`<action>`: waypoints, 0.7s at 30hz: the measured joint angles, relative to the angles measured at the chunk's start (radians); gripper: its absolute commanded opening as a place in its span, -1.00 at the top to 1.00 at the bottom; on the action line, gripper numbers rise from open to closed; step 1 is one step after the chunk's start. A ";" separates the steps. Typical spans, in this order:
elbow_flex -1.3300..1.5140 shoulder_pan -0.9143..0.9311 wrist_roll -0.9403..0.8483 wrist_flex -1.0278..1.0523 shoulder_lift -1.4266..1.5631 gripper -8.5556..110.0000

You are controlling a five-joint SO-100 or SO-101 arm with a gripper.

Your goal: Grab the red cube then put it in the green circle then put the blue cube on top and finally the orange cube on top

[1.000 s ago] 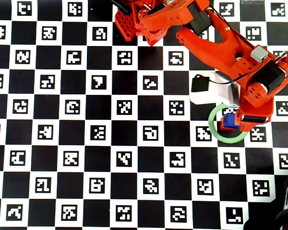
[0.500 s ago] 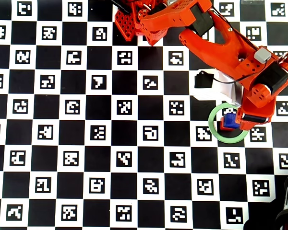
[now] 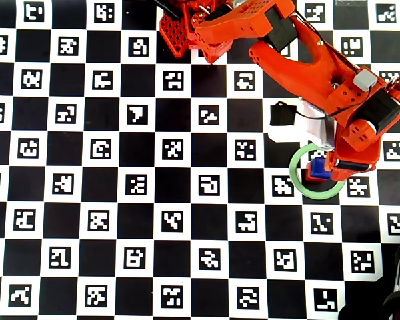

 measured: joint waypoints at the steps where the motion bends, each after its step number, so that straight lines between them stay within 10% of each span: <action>1: 0.005 0.000 -0.005 0.000 0.000 0.71; 21: 0.044 0.008 -0.032 -0.015 0.000 0.71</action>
